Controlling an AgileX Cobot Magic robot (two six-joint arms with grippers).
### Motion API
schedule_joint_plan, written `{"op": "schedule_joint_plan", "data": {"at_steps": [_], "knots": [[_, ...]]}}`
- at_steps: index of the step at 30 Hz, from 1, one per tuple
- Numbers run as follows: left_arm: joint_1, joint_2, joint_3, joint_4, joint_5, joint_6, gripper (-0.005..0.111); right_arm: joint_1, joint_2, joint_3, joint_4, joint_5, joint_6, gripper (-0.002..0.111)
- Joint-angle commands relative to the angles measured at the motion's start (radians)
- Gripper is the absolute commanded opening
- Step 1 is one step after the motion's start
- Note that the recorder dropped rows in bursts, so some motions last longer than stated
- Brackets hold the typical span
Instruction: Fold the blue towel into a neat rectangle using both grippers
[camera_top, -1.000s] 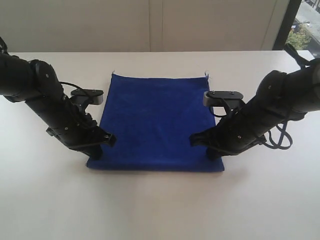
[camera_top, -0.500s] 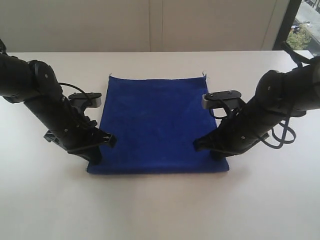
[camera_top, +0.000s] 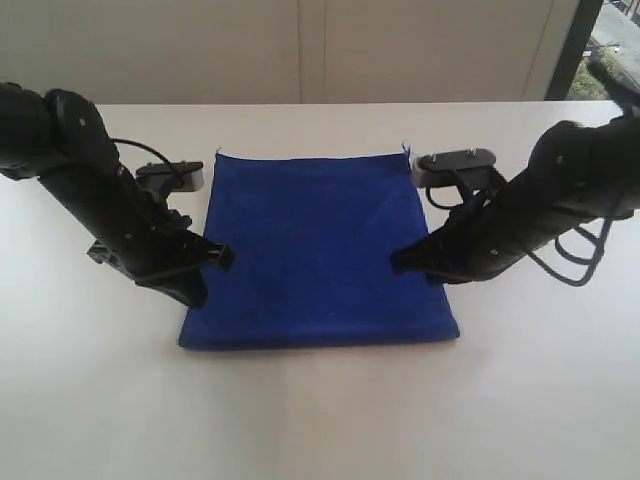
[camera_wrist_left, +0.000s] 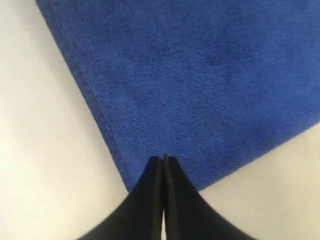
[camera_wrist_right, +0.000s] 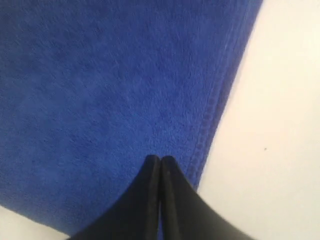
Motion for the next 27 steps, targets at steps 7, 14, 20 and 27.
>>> {"op": "schedule_joint_plan", "data": {"at_steps": [7, 14, 20, 27], "knots": [[-0.005, -0.204, -0.044, -0.009, 0.252, 0.408, 0.000, 0.000, -0.268, 0.003, -0.094, 0.268, -0.277, 0.000], [-0.016, -0.162, 0.004, -0.008, 0.269, 0.757, 0.000, 0.000, -0.208, 0.005, -0.102, 0.293, -0.471, 0.001], [-0.016, -0.124, 0.040, -0.008, 0.181, 1.044, 0.023, 0.008, -0.113, 0.005, -0.101, 0.300, -0.839, 0.034], [-0.016, -0.074, 0.058, -0.008, 0.104, 1.189, 0.049, 0.010, -0.028, 0.005, -0.101, 0.261, -1.126, 0.043]]}}
